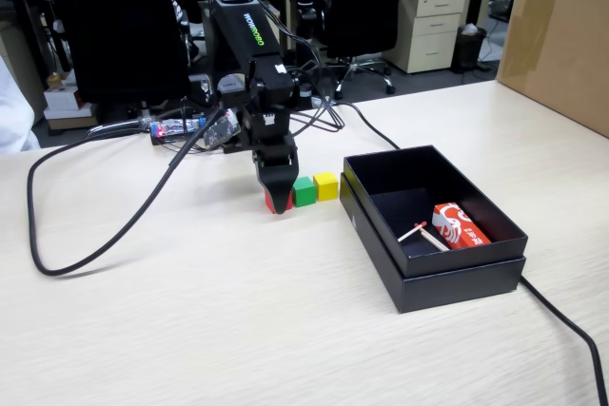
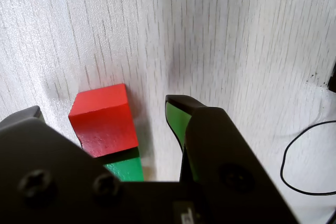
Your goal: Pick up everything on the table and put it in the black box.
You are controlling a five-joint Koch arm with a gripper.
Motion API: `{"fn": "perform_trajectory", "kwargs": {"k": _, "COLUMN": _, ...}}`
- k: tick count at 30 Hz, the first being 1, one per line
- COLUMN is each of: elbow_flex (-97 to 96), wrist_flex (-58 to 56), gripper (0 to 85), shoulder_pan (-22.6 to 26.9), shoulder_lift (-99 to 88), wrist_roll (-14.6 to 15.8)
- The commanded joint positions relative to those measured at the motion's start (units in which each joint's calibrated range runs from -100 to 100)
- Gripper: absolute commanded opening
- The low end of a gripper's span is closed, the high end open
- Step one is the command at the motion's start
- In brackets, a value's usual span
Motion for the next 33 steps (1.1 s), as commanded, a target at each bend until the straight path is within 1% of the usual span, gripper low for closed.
{"fn": "perform_trajectory", "kwargs": {"k": 1, "elbow_flex": 4.4, "wrist_flex": -0.1, "gripper": 45.6, "shoulder_pan": 0.0, "shoulder_lift": 1.2, "wrist_roll": 0.5}}
{"fn": "perform_trajectory", "kwargs": {"k": 5, "elbow_flex": 4.9, "wrist_flex": 0.2, "gripper": 44.5, "shoulder_pan": 0.0, "shoulder_lift": 3.4, "wrist_roll": 0.5}}
{"fn": "perform_trajectory", "kwargs": {"k": 7, "elbow_flex": 5.5, "wrist_flex": 0.2, "gripper": 42.2, "shoulder_pan": 0.0, "shoulder_lift": 4.5, "wrist_roll": 0.6}}
{"fn": "perform_trajectory", "kwargs": {"k": 14, "elbow_flex": 6.9, "wrist_flex": 1.0, "gripper": 41.9, "shoulder_pan": -0.2, "shoulder_lift": 7.9, "wrist_roll": 0.6}}
{"fn": "perform_trajectory", "kwargs": {"k": 15, "elbow_flex": 7.0, "wrist_flex": 1.0, "gripper": 40.0, "shoulder_pan": -0.2, "shoulder_lift": 7.9, "wrist_roll": 0.6}}
{"fn": "perform_trajectory", "kwargs": {"k": 18, "elbow_flex": 7.3, "wrist_flex": 1.6, "gripper": 27.1, "shoulder_pan": -0.4, "shoulder_lift": 8.0, "wrist_roll": 0.8}}
{"fn": "perform_trajectory", "kwargs": {"k": 21, "elbow_flex": 7.3, "wrist_flex": 1.9, "gripper": 19.3, "shoulder_pan": -0.5, "shoulder_lift": 8.0, "wrist_roll": 0.8}}
{"fn": "perform_trajectory", "kwargs": {"k": 25, "elbow_flex": 7.2, "wrist_flex": 2.2, "gripper": 4.3, "shoulder_pan": -0.9, "shoulder_lift": 7.6, "wrist_roll": 0.8}}
{"fn": "perform_trajectory", "kwargs": {"k": 29, "elbow_flex": 7.3, "wrist_flex": 1.9, "gripper": 3.3, "shoulder_pan": -1.6, "shoulder_lift": 2.0, "wrist_roll": 0.6}}
{"fn": "perform_trajectory", "kwargs": {"k": 32, "elbow_flex": 9.3, "wrist_flex": -0.4, "gripper": 3.1, "shoulder_pan": -1.8, "shoulder_lift": -5.0, "wrist_roll": 0.5}}
{"fn": "perform_trajectory", "kwargs": {"k": 33, "elbow_flex": 12.4, "wrist_flex": -2.7, "gripper": 3.1, "shoulder_pan": -1.4, "shoulder_lift": -10.5, "wrist_roll": 0.5}}
